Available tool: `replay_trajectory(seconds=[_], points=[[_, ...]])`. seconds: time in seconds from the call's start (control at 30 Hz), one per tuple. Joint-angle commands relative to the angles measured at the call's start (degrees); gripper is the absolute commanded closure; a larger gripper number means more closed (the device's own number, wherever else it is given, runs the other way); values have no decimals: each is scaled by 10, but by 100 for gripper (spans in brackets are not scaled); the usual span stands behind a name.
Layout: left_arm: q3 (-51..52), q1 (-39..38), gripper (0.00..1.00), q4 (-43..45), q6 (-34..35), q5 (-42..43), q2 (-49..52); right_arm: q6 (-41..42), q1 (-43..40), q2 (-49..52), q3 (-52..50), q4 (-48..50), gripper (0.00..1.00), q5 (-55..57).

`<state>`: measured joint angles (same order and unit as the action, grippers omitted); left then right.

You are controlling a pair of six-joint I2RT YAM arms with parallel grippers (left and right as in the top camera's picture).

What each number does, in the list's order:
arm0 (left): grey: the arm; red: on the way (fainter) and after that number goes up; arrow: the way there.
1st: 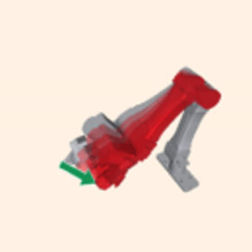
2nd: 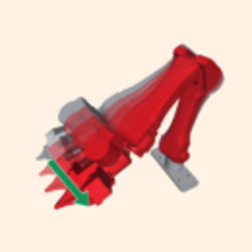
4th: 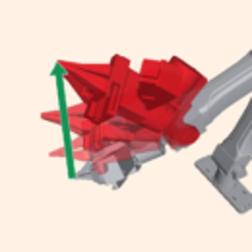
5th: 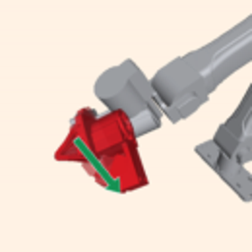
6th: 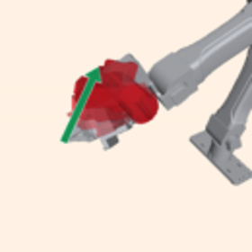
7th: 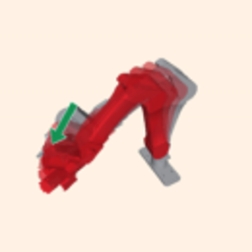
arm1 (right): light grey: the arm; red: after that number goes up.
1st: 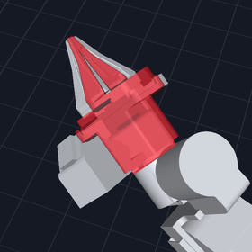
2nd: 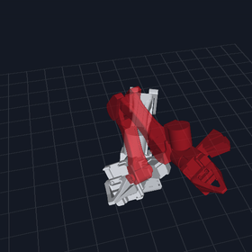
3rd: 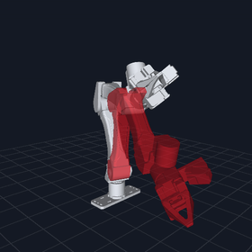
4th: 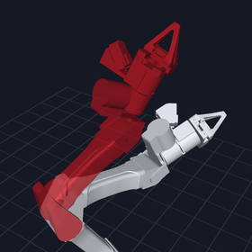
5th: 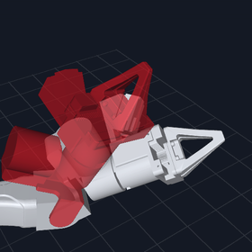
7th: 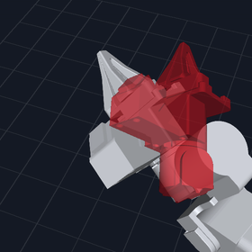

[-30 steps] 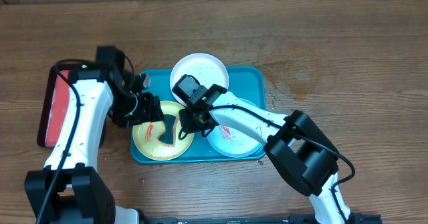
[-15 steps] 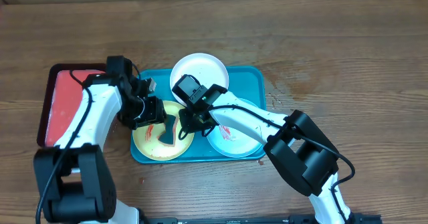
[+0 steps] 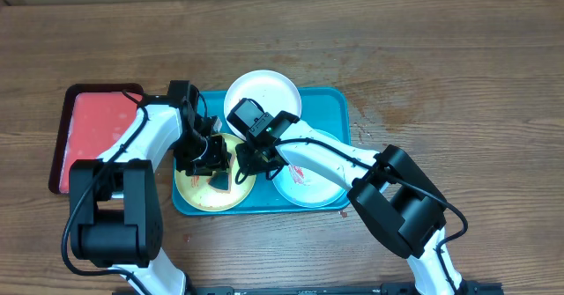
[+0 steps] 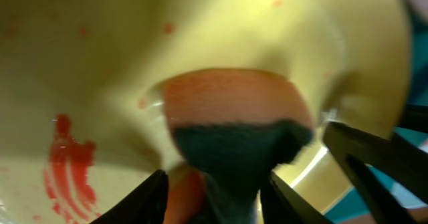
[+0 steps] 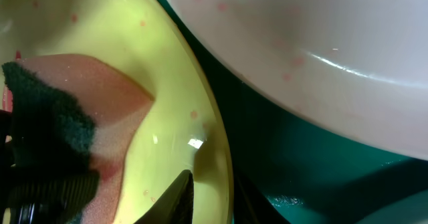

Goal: Clean dirty plates on tray and stack at the side
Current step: 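Scrub the yellow plate with the sponge while the right gripper holds it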

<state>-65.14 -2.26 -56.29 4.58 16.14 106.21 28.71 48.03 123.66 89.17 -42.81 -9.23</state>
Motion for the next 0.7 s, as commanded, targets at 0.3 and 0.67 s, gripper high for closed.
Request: replay_trajectory(seconds=[0.3,0.67], points=[[5,0,95,-3,99,-148,13,0,-2,9,8,-1,83,3],[-48,43,96,-69,166,-262,13,-2,-2,9,8,-7,83,17]])
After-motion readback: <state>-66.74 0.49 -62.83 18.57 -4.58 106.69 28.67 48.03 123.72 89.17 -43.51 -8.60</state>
